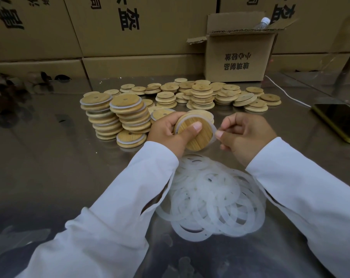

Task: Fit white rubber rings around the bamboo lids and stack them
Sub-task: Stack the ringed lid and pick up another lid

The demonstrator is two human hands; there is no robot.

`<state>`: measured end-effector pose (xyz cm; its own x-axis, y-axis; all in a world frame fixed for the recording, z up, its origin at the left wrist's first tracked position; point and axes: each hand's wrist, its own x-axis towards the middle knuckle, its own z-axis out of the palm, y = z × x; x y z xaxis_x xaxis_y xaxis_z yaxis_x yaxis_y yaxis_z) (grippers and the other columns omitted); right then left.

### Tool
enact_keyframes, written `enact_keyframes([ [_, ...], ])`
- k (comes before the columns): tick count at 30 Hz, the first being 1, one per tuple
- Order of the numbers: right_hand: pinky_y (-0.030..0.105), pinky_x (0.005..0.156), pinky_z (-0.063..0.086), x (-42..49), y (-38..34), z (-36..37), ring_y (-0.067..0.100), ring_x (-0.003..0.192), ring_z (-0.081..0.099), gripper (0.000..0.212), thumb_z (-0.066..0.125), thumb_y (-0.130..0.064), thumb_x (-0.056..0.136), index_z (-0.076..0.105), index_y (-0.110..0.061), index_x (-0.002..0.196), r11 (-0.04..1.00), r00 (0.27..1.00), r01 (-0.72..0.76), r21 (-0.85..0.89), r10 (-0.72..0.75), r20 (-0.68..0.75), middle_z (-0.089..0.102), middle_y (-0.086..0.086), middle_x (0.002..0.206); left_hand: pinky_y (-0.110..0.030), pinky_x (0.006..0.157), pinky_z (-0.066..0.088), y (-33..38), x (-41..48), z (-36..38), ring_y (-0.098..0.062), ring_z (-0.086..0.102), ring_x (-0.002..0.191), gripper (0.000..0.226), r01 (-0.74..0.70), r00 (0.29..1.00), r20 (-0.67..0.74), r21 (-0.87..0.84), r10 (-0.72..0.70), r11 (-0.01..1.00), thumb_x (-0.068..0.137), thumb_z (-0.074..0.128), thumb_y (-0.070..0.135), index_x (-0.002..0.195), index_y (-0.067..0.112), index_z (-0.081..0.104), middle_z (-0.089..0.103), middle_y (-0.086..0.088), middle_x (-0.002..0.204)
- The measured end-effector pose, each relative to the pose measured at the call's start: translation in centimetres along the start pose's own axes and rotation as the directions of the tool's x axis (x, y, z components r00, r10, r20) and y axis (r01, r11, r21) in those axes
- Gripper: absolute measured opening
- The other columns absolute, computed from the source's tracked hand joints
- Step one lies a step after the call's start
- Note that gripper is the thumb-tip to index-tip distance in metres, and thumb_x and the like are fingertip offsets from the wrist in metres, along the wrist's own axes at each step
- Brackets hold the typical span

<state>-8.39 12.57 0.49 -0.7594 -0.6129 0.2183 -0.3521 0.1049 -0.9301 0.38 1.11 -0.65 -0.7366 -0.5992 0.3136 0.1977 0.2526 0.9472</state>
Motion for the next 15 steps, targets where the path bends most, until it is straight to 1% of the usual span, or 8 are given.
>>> enact_keyframes([
  [2, 0.017, 0.054, 0.045, 0.00, 0.02, 0.12, 0.007, 0.045, 0.052, 0.029, 0.058, 0.000, 0.086, 0.048, -0.020, 0.067, 1.000, 1.000, -0.004, -0.007, 0.004, -0.003, 0.054, -0.001, 0.064, -0.042, 0.082, 0.054, 0.00, -0.02, 0.00, -0.017, 0.063, 0.079, 0.016, 0.014, 1.000, 0.001, -0.034, -0.014, 0.999, 0.083, 0.063, 0.006, 0.084, 0.022, 0.065, 0.066, 0.002, 0.078],
  [4, 0.022, 0.057, 0.044, 0.01, 0.04, 0.17, 0.011, 0.048, 0.052, 0.029, 0.056, 0.000, 0.087, 0.047, -0.019, 0.067, 1.000, 1.000, -0.007, -0.006, 0.007, -0.005, 0.054, 0.000, 0.064, -0.044, 0.084, 0.054, 0.01, -0.03, 0.05, -0.019, 0.063, 0.082, 0.016, 0.009, 1.000, 0.004, -0.043, -0.009, 0.999, 0.083, 0.063, 0.006, 0.084, 0.022, 0.065, 0.066, 0.001, 0.080],
  [8, 0.022, 0.059, 0.044, 0.03, -0.03, 0.05, 0.011, 0.050, 0.052, 0.029, 0.057, 0.000, 0.086, 0.047, -0.019, 0.067, 1.000, 1.000, -0.002, 0.010, 0.002, -0.010, 0.054, 0.001, 0.065, -0.038, 0.084, 0.054, 0.00, -0.02, 0.16, -0.020, 0.064, 0.086, 0.015, -0.026, 0.999, 0.019, -0.046, 0.027, 0.999, 0.084, 0.063, 0.006, 0.090, 0.019, 0.065, 0.067, -0.002, 0.086],
  [11, 0.018, 0.056, 0.046, -0.12, -0.02, -0.02, 0.003, 0.042, 0.053, 0.028, 0.060, -0.001, 0.085, 0.048, -0.018, 0.067, 0.999, 1.000, -0.005, 0.040, 0.005, -0.019, 0.055, 0.000, 0.063, -0.033, 0.079, 0.055, -0.14, 0.06, 0.26, -0.015, 0.063, 0.081, 0.014, -0.046, 0.999, 0.019, -0.035, 0.047, 0.998, 0.083, 0.063, 0.007, 0.091, 0.019, 0.064, 0.066, 0.001, 0.084],
  [13, 0.013, 0.050, 0.046, -0.21, -0.11, -0.18, 0.000, 0.038, 0.052, 0.027, 0.062, 0.000, 0.083, 0.049, -0.017, 0.067, 0.995, 1.000, -0.019, 0.101, 0.020, -0.013, 0.057, -0.001, 0.061, -0.035, 0.079, 0.054, -0.21, 0.12, 0.30, -0.015, 0.062, 0.080, 0.015, -0.045, 0.999, 0.012, -0.057, 0.045, 0.997, 0.083, 0.063, 0.007, 0.089, 0.020, 0.065, 0.066, 0.001, 0.082],
  [15, 0.009, 0.048, 0.046, -0.24, -0.22, -0.43, 0.001, 0.038, 0.054, 0.025, 0.064, 0.001, 0.081, 0.051, -0.015, 0.067, 0.983, 0.999, -0.040, 0.180, 0.041, -0.004, 0.060, 0.000, 0.061, -0.037, 0.080, 0.054, -0.31, 0.18, 0.32, -0.016, 0.063, 0.080, 0.014, -0.032, 0.999, 0.012, -0.075, 0.033, 0.997, 0.083, 0.063, 0.007, 0.088, 0.020, 0.065, 0.066, 0.001, 0.081],
])
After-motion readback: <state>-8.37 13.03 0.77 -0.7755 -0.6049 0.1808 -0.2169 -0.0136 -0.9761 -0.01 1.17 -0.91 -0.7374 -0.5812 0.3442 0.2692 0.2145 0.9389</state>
